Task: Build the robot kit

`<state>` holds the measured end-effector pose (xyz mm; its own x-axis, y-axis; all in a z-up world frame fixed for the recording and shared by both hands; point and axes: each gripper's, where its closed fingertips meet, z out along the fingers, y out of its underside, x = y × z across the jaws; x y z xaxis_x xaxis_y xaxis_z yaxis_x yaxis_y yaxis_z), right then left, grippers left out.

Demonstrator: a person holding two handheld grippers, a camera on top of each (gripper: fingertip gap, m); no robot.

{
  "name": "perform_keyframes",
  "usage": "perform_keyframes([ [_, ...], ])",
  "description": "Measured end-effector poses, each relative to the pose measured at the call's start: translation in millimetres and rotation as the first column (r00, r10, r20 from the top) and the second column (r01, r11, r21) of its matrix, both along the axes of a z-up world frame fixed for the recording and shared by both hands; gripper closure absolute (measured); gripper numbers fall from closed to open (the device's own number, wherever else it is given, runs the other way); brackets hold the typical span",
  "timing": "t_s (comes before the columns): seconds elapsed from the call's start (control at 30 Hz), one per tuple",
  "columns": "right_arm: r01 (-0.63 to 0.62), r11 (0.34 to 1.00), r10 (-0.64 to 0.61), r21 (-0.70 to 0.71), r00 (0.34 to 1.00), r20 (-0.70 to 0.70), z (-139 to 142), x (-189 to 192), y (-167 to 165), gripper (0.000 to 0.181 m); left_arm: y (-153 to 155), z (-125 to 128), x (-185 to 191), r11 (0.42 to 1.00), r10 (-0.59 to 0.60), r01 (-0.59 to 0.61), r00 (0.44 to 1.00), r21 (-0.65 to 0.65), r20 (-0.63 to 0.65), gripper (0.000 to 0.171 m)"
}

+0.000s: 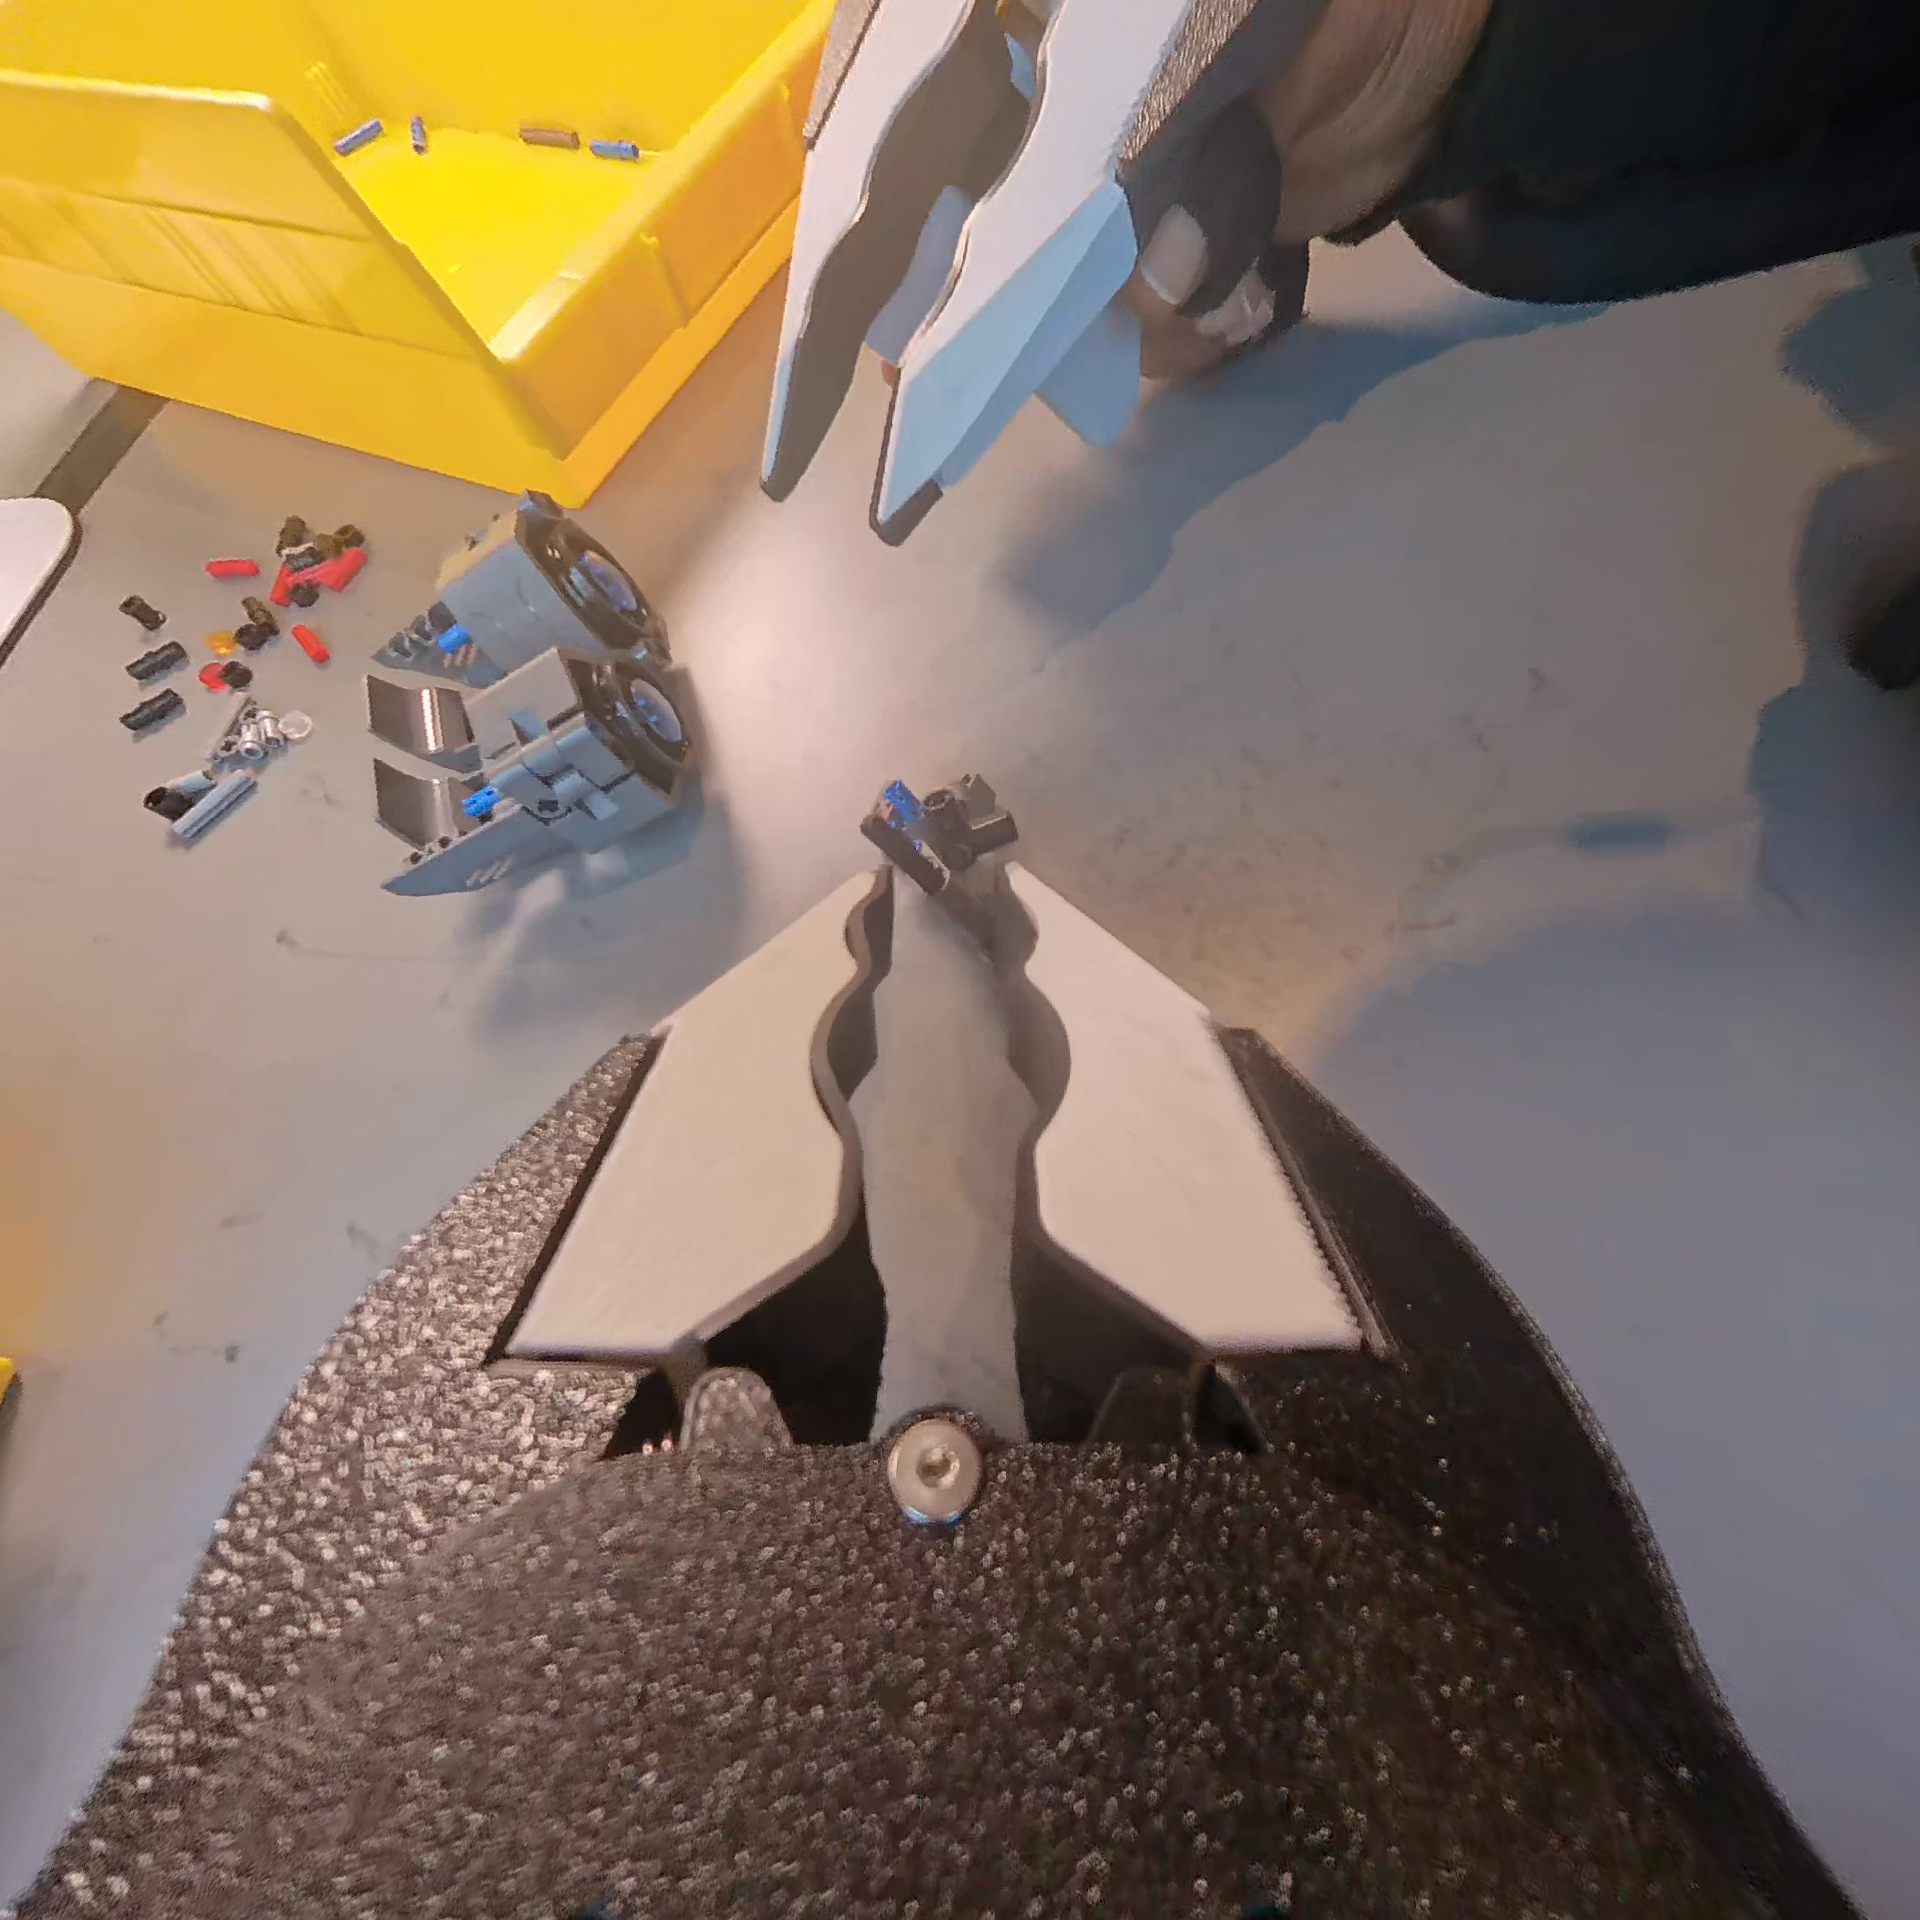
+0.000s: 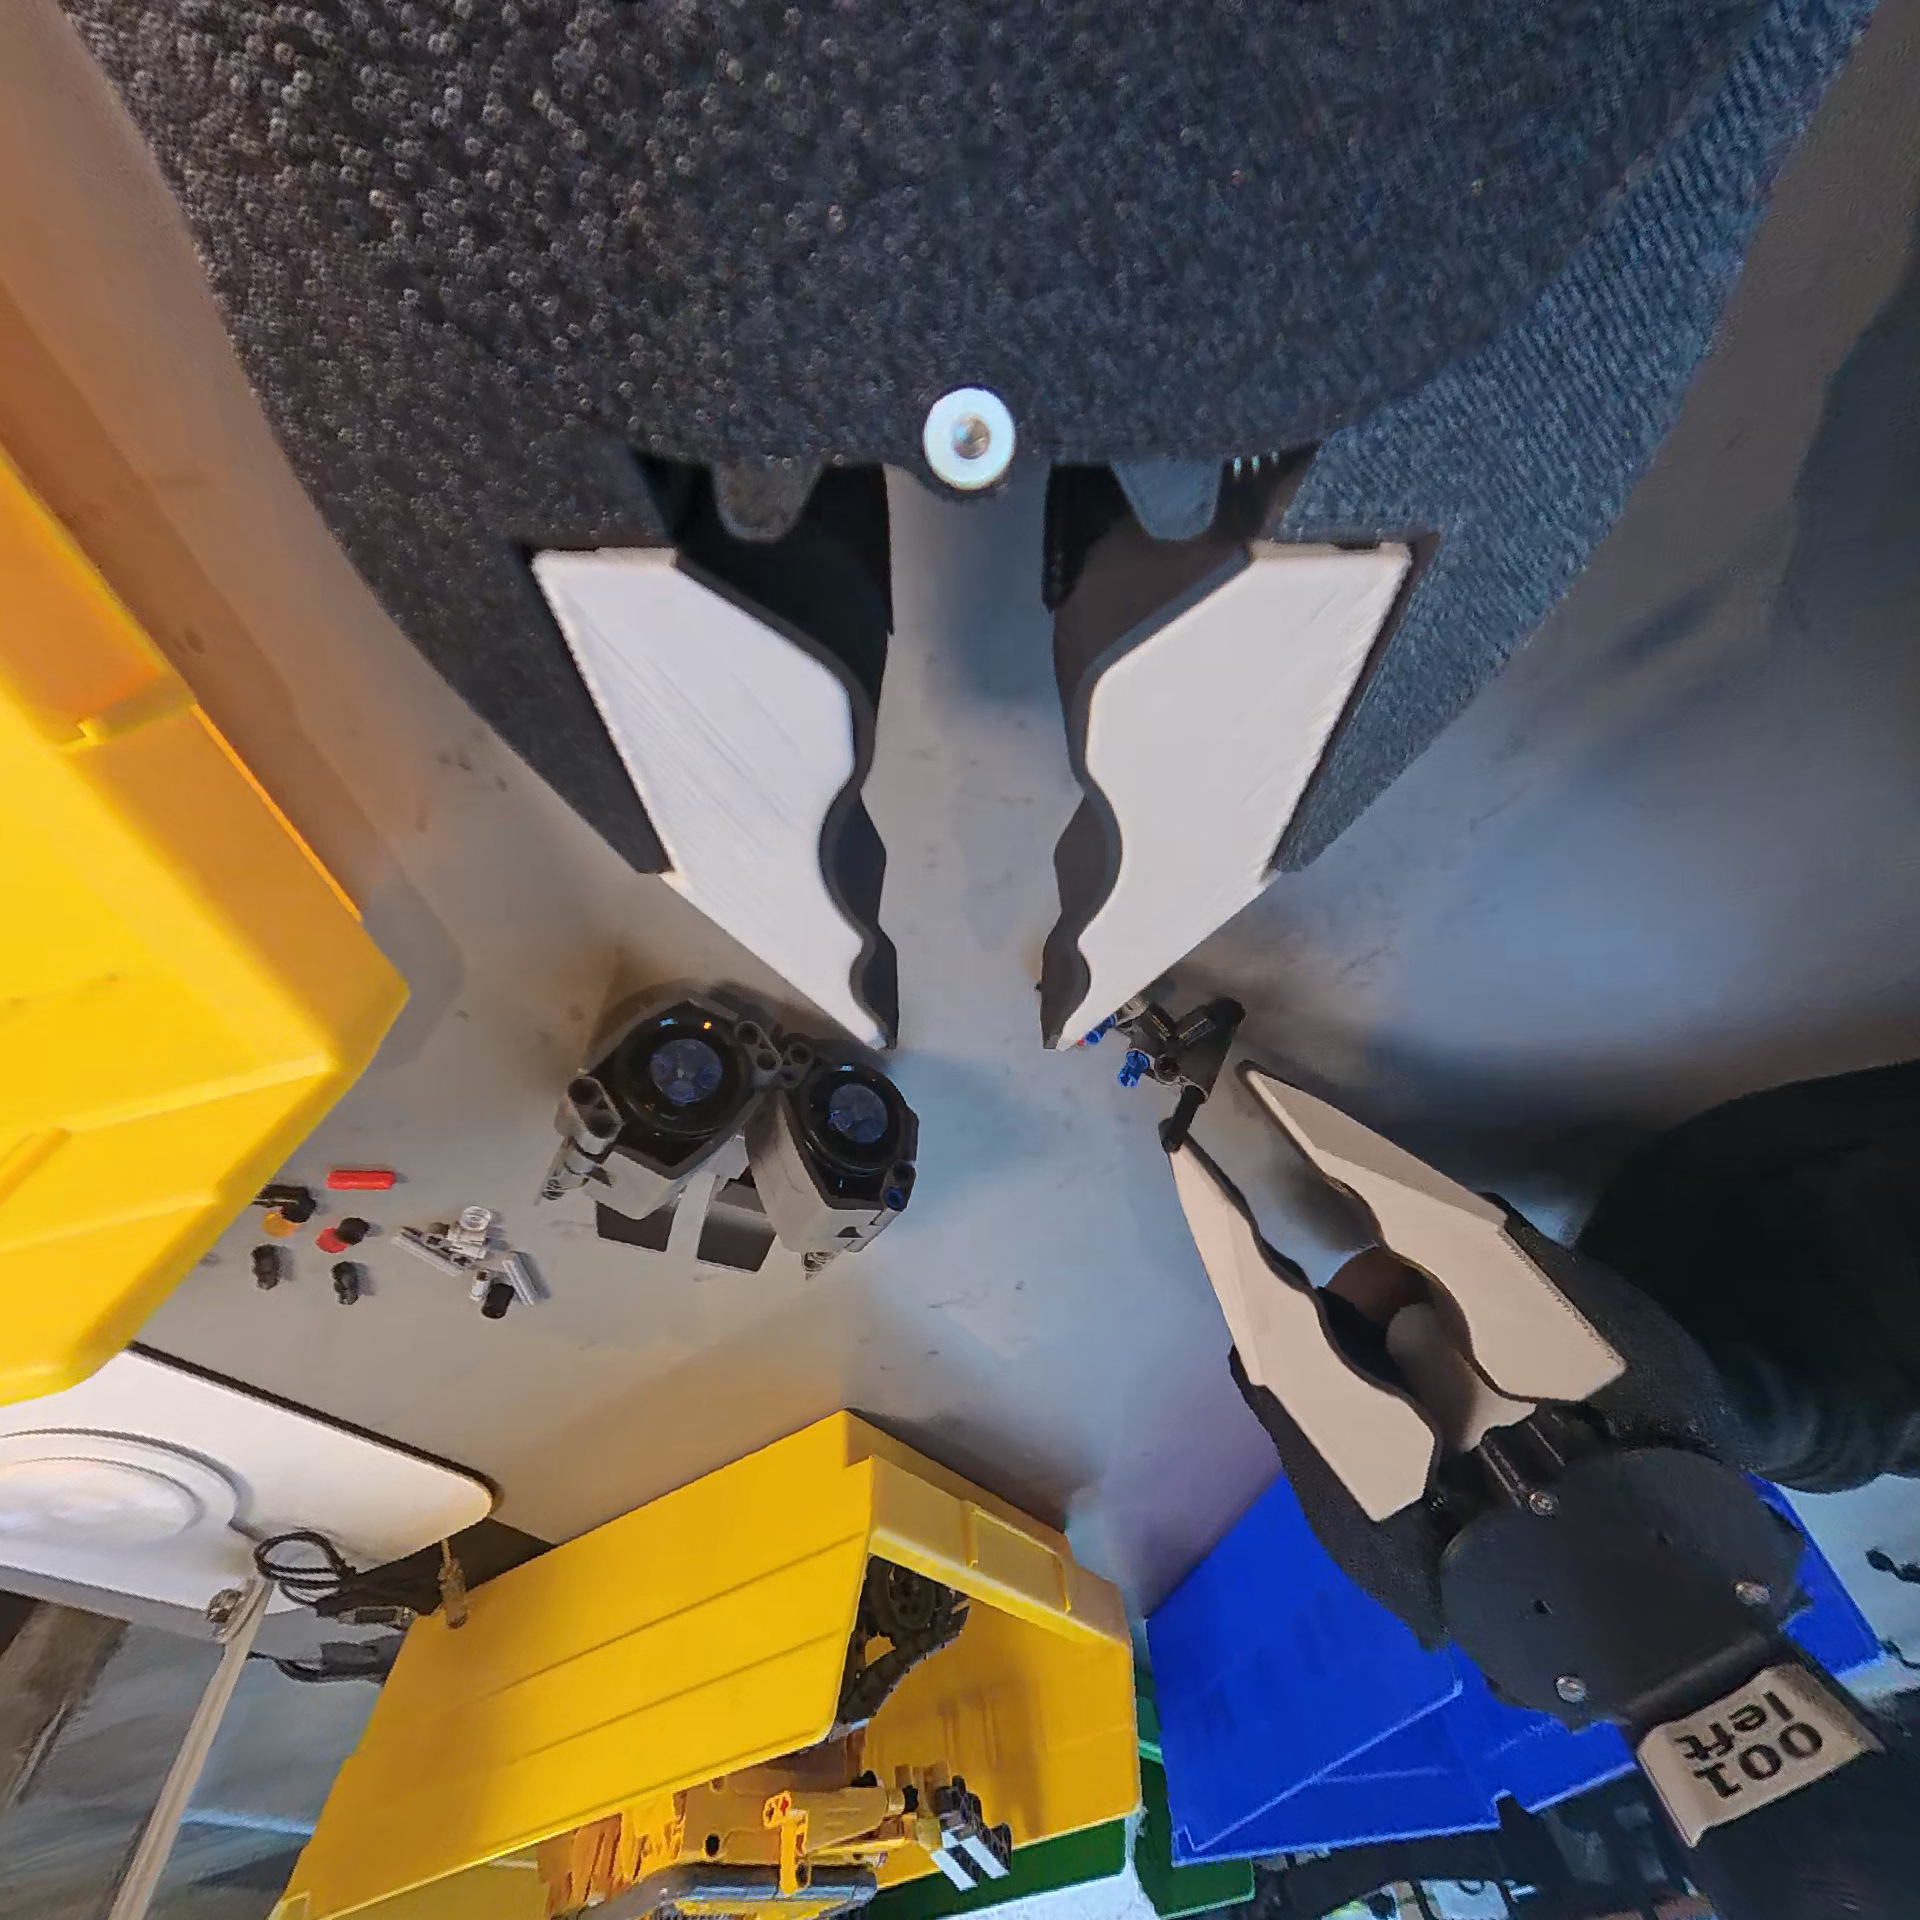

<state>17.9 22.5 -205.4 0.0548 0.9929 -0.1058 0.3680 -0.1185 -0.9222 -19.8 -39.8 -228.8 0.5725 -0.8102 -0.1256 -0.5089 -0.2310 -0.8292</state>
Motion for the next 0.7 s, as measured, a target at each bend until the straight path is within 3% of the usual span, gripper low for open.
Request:
perform_keyframes([
  [0.17,0.012,1.0,-0.012,-0.012,0.999,-0.045,7,1,5,0.155,4,32,-7,1.0,0.02,-0.025,0.975,0.019,0.223,0.143],
  [0.27,0.013,1.0,-0.013,-0.01,0.997,-0.077,11,1,7,0.155,16,49,-20,0.991,0.09,-0.117,0.943,0.065,0.319,0.138],
  [0.43,0.023,0.999,-0.017,0.037,0.985,-0.17,28,-1,10,0.155,38,60,-52,0.933,0.264,-0.331,0.896,0.143,0.357,0.128],
  [0.57,0.039,0.997,-0.023,0.071,0.975,-0.222,47,-8,16,0.155,45,65,-66,0.894,0.333,-0.414,0.868,0.17,0.368,0.123],
  [0.7,0.056,0.99,-0.017,0.132,0.959,-0.283,85,-15,31,0.156,48,68,-77,0.868,0.378,-0.469,0.837,0.163,0.397,0.12],
])
